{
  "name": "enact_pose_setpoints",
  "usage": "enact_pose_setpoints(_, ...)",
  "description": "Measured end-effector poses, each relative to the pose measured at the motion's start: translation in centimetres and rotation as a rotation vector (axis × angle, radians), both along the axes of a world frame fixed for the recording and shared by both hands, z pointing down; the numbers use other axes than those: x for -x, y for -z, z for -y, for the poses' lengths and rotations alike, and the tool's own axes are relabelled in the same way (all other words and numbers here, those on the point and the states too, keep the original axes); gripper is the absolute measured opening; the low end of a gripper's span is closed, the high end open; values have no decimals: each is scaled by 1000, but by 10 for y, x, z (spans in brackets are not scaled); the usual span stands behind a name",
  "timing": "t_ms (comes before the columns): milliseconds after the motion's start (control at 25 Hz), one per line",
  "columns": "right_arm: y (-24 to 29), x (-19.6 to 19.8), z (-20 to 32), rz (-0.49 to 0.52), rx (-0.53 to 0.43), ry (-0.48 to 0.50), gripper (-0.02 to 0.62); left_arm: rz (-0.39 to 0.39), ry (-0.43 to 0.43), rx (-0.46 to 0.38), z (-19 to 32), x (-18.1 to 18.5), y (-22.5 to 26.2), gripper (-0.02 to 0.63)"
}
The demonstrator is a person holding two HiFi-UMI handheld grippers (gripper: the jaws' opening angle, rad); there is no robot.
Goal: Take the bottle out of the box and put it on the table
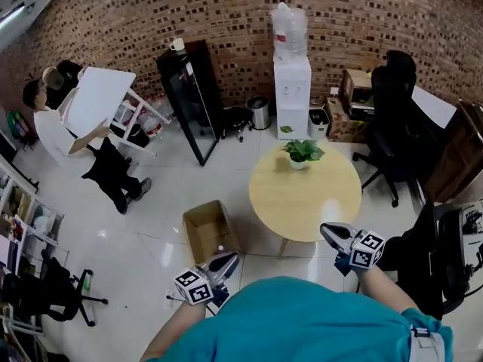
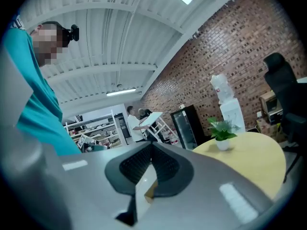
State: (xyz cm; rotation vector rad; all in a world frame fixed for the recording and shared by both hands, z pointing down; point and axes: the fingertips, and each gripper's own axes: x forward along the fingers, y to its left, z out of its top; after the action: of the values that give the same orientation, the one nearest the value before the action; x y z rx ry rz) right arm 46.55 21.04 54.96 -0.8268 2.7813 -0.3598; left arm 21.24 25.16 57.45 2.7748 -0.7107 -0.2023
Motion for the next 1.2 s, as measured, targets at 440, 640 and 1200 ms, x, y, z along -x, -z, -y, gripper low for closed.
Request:
enact_pose_setpoints(440,-23,-9,82,3,-27,208,5,-10,203,31,25,-30,-21,0)
enact_pose_setpoints(640,-37,34,93,-13,-34,279,5,-9,268,28,26,9,-44,0)
enact_pose_setpoints(1200,-54,280,75,-133,-98,335,11,-88,343,-49,0,248,-98,0)
